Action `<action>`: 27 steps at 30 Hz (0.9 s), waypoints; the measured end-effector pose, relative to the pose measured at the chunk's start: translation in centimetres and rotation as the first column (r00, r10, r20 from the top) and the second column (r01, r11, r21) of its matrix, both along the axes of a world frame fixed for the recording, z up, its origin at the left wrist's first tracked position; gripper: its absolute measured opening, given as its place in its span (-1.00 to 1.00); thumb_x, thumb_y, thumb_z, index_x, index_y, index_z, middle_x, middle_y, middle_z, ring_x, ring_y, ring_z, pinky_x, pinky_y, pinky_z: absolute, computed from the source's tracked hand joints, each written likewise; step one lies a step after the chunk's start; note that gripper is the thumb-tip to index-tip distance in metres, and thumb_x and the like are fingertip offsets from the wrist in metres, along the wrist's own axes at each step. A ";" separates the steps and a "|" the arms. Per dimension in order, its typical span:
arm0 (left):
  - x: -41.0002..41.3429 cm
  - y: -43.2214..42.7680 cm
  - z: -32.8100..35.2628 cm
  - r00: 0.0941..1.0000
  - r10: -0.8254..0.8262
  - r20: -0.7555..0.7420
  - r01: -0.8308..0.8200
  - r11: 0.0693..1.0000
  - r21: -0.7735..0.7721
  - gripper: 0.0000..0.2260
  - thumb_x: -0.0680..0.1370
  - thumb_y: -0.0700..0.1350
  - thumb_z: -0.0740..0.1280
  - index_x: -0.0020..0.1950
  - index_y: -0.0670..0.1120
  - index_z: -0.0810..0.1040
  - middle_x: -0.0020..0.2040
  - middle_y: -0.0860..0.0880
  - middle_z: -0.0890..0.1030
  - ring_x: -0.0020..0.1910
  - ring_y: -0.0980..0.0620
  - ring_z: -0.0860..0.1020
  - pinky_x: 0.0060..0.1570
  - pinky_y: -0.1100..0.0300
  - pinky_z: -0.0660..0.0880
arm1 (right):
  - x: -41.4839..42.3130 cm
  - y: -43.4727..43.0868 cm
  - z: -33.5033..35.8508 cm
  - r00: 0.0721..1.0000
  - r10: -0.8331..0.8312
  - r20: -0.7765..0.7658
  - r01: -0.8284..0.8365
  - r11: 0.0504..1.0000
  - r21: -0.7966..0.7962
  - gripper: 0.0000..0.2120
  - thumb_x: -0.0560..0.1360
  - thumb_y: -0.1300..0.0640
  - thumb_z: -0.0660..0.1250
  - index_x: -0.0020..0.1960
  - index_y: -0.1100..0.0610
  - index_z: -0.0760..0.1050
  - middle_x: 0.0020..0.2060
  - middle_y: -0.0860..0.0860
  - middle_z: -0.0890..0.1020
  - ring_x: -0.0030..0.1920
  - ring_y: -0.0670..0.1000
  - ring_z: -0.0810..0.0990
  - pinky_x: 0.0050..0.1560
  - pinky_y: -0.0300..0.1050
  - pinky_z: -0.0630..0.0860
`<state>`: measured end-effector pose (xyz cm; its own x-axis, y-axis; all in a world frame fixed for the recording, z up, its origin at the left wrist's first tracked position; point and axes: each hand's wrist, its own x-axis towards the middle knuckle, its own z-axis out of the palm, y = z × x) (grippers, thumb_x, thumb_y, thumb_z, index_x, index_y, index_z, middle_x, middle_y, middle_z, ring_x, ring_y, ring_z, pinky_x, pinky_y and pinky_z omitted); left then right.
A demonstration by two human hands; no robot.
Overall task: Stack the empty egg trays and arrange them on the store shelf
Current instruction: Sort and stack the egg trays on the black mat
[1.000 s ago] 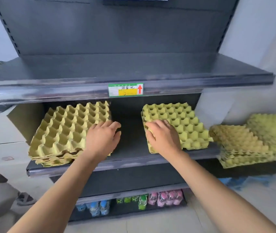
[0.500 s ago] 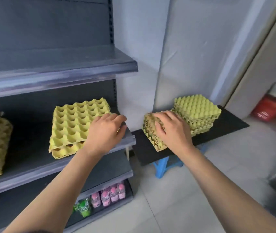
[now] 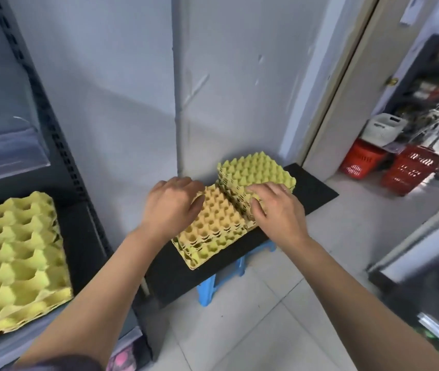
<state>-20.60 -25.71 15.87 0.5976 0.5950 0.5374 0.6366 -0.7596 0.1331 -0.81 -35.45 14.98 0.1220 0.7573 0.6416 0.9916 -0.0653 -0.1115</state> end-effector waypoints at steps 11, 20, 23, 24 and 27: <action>9.3 9.3 -3.0 0.996 0.072 -0.049 -0.077 0.992 -0.101 -0.90 0.49 -0.14 0.37 -0.03 -0.11 0.61 -0.20 -0.07 0.63 -0.18 -0.16 0.59 -0.20 0.06 0.45 | 10.5 11.0 -3.2 0.993 0.118 -0.010 -0.118 0.989 -0.088 -0.67 0.47 0.05 0.13 0.00 0.10 0.64 -0.21 0.01 0.66 -0.20 0.11 0.61 -0.35 -0.15 0.50; 13.3 11.4 -8.9 0.958 0.267 -0.102 -0.286 0.908 -0.305 -0.85 0.50 -0.13 0.35 0.02 -0.11 0.63 -0.10 -0.08 0.64 -0.11 -0.17 0.59 -0.13 0.05 0.46 | 16.6 18.7 -8.2 0.914 0.401 -0.061 -0.402 0.876 -0.267 -0.81 0.40 0.21 0.38 0.01 0.12 0.63 -0.18 0.04 0.65 -0.21 0.13 0.62 -0.34 -0.10 0.53; 14.0 11.7 -11.4 0.930 0.341 -0.139 -0.368 0.840 -0.400 -0.80 0.53 -0.11 0.31 0.11 -0.07 0.62 0.00 -0.05 0.64 -0.02 -0.14 0.58 -0.03 0.03 0.47 | 17.2 20.5 -10.7 0.896 0.433 -0.102 -0.434 0.799 -0.416 -0.77 0.45 0.20 0.37 0.11 0.12 0.60 -0.08 0.05 0.64 -0.11 0.13 0.61 -0.30 -0.11 0.49; 14.2 12.0 -12.5 0.915 0.369 -0.165 -0.403 0.809 -0.427 -0.78 0.54 -0.09 0.29 0.16 -0.05 0.60 0.04 -0.03 0.63 0.02 -0.11 0.57 0.00 0.05 0.47 | 17.3 21.2 -11.8 0.896 0.425 -0.129 -0.433 0.771 -0.468 -0.74 0.50 0.17 0.33 0.17 0.12 0.56 0.01 0.06 0.62 -0.03 0.13 0.59 -0.24 -0.09 0.50; 14.3 13.5 -16.0 0.861 0.431 -0.270 -0.508 0.710 -0.488 -0.72 0.55 -0.04 0.23 0.24 0.00 0.52 0.14 -0.01 0.58 0.13 -0.06 0.52 0.06 0.08 0.43 | 17.5 23.1 -16.1 0.911 0.352 -0.213 -0.406 0.684 -0.605 -0.64 0.56 0.11 0.23 0.35 0.10 0.43 0.19 0.07 0.51 0.18 0.12 0.50 0.05 -0.01 0.51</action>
